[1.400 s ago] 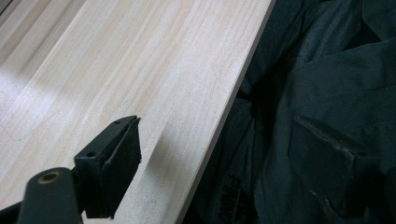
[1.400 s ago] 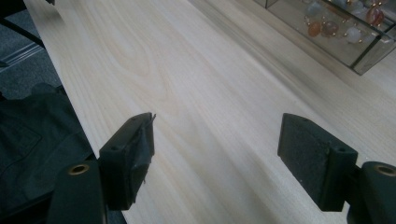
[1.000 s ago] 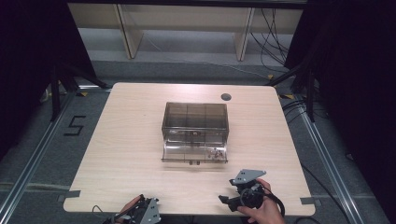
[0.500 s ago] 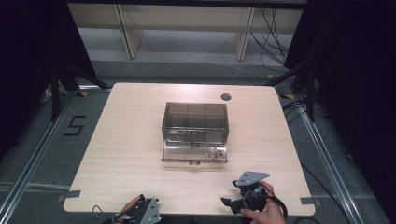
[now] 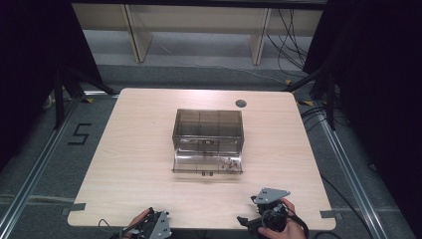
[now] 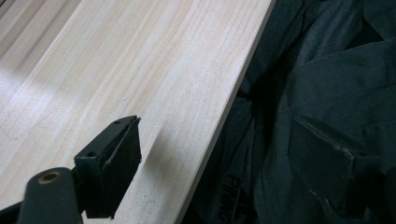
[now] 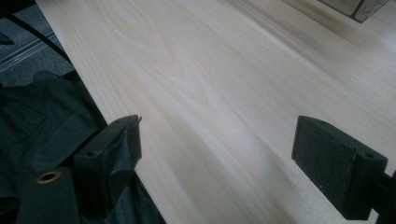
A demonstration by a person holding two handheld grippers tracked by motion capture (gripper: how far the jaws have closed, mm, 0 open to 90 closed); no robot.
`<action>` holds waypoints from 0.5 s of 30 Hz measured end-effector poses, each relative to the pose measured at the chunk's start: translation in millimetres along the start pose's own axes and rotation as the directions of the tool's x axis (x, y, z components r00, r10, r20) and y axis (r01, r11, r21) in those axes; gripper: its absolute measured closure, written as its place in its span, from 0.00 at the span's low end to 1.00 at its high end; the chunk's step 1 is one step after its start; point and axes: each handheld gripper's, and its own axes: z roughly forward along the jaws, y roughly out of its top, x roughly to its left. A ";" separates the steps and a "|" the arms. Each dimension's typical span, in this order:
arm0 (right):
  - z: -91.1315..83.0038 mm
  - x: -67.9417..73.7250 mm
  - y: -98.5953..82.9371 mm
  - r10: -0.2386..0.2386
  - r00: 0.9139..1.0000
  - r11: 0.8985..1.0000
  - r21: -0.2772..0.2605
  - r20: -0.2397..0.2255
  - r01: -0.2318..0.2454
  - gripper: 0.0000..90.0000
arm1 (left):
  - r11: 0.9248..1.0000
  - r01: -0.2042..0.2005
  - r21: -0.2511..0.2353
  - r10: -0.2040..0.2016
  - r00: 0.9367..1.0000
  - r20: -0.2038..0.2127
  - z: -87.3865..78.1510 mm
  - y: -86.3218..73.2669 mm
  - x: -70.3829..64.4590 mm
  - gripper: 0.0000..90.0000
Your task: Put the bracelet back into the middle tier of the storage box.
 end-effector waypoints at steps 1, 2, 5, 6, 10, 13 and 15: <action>-0.7 0.8 -0.6 0.004 1.000 1.000 -0.003 0.004 -0.004 0.19 | 1.000 0.000 0.000 0.000 1.000 0.000 0.0 0.0 0.0 0.19; -1.4 1.1 -1.0 0.003 1.000 1.000 -0.004 0.007 -0.003 0.19 | 1.000 -0.001 0.000 0.001 1.000 0.000 -0.1 0.0 0.0 0.19; -1.9 2.3 -1.8 0.003 1.000 1.000 -0.020 0.003 -0.003 0.19 | 1.000 -0.002 -0.001 0.002 1.000 -0.002 -0.1 0.0 0.1 0.19; -0.4 2.8 -2.8 0.013 1.000 0.999 -0.037 0.003 -0.013 0.19 | 1.000 0.000 -0.001 0.000 1.000 -0.002 0.0 -0.1 0.0 0.19; -2.7 3.1 -4.2 0.014 1.000 1.000 -0.016 0.010 -0.014 0.19 | 1.000 -0.007 0.005 0.007 1.000 -0.007 -0.1 -0.1 0.6 0.19; -2.1 2.9 -5.1 0.024 1.000 1.000 -0.017 0.018 -0.024 0.19 | 1.000 -0.008 0.006 0.008 1.000 -0.006 -0.2 0.0 0.6 0.19; -2.1 3.3 -5.2 0.037 0.999 0.999 -0.020 0.022 -0.037 0.19 | 1.000 -0.007 0.007 0.007 1.000 -0.005 -0.1 0.0 0.4 0.19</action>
